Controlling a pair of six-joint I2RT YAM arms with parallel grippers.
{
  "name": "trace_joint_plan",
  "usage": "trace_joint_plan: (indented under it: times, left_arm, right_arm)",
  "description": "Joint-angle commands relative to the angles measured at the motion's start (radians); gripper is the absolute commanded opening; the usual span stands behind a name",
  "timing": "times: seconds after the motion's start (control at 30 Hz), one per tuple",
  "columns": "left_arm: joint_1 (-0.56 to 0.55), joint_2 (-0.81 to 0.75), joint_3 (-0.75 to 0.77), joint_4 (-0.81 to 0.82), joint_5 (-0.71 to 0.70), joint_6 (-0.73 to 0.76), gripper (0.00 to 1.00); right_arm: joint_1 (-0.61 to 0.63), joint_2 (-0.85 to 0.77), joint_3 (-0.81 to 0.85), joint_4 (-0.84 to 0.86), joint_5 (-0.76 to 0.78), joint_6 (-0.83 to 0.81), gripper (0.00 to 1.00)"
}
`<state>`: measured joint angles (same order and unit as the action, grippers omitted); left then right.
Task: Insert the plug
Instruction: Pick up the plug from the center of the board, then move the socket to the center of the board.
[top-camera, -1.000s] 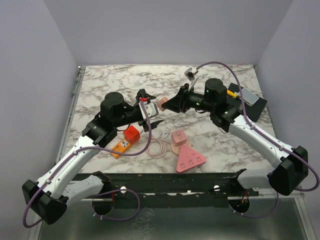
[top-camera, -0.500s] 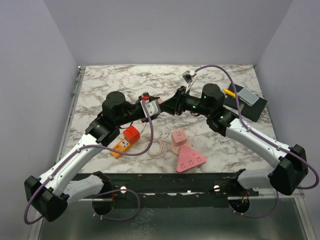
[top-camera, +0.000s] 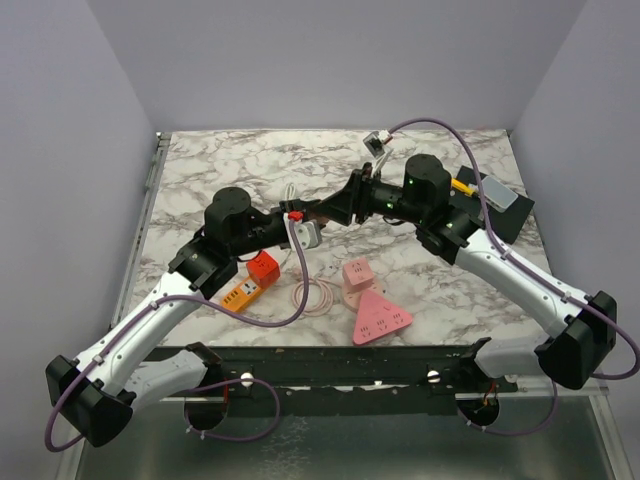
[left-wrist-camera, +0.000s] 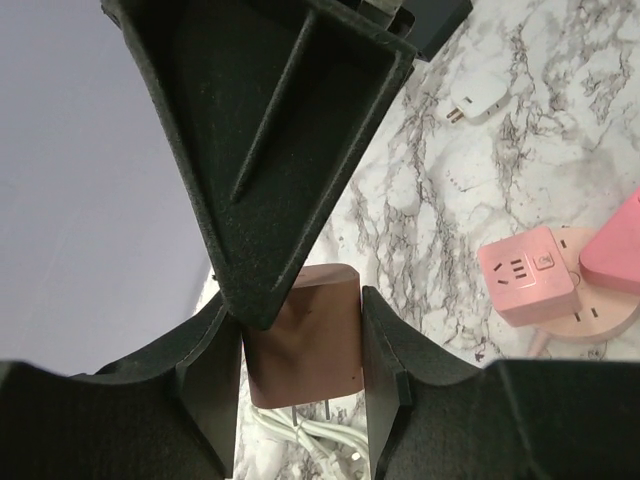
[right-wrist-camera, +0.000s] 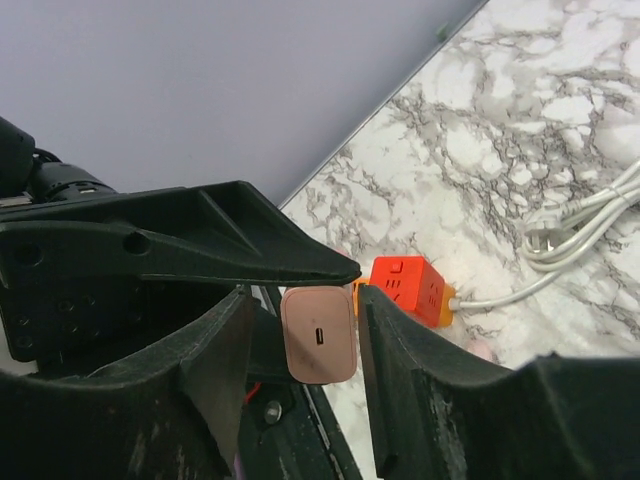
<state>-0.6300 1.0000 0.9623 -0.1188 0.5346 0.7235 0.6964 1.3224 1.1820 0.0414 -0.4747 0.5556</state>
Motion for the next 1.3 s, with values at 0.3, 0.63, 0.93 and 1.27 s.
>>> trace_joint_plan:
  times: [0.3, 0.63, 0.93, 1.27]
  left_arm:
    - [-0.023, -0.009, 0.0, -0.037, 0.032, 0.08, 0.15]
    - [-0.037, 0.009, -0.048, -0.06, -0.075, -0.064, 0.99]
    - [-0.038, 0.059, -0.198, -0.02, 0.05, -0.257, 0.99]
    - [-0.139, 0.297, -0.23, 0.212, 0.09, -0.297, 0.99]
  right_arm:
    - [0.001, 0.097, 0.125, -0.264, -0.103, -0.086, 0.51]
    - [-0.012, 0.07, 0.245, -0.564, 0.084, -0.409, 0.01]
    - [-0.042, -0.015, 0.322, -0.783, 0.209, -0.952, 0.01]
    - [-0.222, 0.142, 0.433, -0.947, 0.239, -1.221, 0.01]
